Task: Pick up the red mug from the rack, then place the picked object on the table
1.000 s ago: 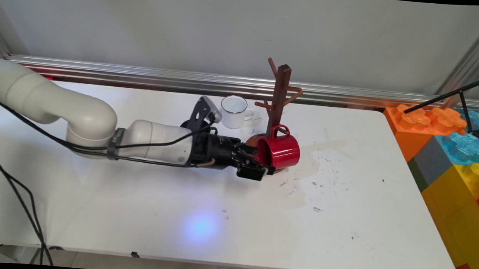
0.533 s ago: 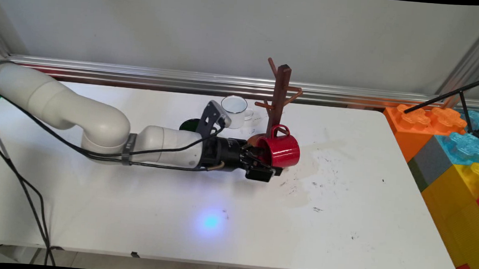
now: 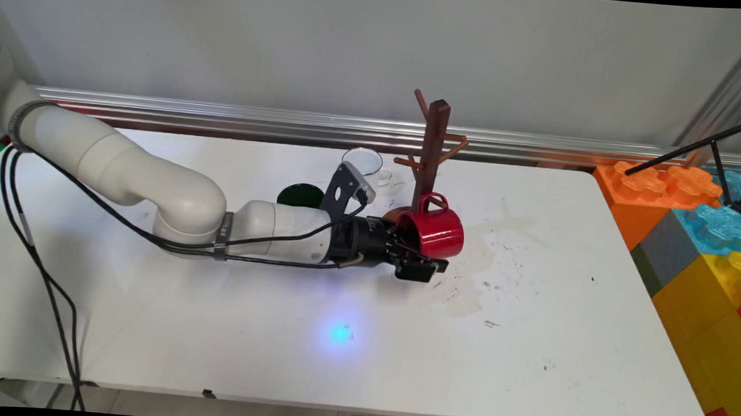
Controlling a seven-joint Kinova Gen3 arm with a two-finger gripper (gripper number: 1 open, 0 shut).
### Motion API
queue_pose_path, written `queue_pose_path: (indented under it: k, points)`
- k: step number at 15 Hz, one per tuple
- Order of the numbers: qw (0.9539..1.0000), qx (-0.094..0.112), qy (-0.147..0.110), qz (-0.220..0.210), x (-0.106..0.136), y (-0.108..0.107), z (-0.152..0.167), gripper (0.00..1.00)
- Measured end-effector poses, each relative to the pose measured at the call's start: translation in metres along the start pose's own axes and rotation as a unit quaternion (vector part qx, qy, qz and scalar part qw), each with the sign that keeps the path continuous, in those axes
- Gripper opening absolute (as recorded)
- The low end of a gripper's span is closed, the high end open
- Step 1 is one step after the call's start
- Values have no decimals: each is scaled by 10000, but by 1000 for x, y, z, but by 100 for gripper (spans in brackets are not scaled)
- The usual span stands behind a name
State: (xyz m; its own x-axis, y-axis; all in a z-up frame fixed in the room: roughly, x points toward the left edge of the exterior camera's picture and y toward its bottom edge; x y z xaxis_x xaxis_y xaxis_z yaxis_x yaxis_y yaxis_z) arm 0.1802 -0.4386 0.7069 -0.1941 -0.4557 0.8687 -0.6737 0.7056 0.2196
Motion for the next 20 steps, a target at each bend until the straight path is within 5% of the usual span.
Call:
queue_pose_path:
  k: [1,20]
  points:
    - [10000,2,0,17,0,0,2,0]
    - [9986,-299,54,422,11,6,6,0]
